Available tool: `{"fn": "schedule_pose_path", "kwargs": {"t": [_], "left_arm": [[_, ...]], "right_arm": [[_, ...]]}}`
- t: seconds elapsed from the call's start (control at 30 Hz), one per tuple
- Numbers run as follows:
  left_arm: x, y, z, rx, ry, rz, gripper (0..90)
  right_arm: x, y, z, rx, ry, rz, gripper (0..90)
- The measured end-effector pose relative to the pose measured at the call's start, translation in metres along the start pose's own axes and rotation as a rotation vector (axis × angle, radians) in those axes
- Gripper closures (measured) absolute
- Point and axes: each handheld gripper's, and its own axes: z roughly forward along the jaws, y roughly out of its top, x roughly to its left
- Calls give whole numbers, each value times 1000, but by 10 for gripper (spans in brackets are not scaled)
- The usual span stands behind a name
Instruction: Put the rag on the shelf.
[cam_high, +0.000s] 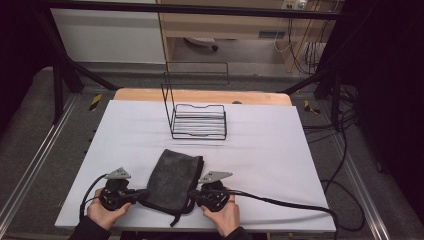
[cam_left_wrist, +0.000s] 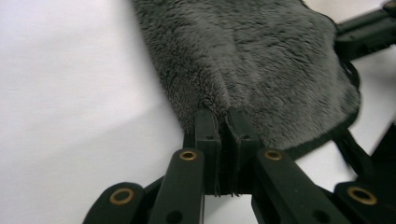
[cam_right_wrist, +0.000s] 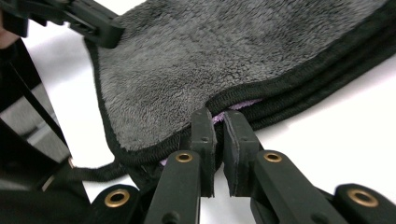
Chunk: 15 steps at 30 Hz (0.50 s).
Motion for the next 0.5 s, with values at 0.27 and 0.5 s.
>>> {"fn": "schedule_pose_path", "kwargs": {"t": [0.27,0.5], "left_arm": [[-36,-3,8,-26,26,48,845],[-24,-1,0,2,85,56,847]], "right_arm": [[-21,3,-18,89,17,-45,817],[-24,10,-17,-31,3,-63,562]]}}
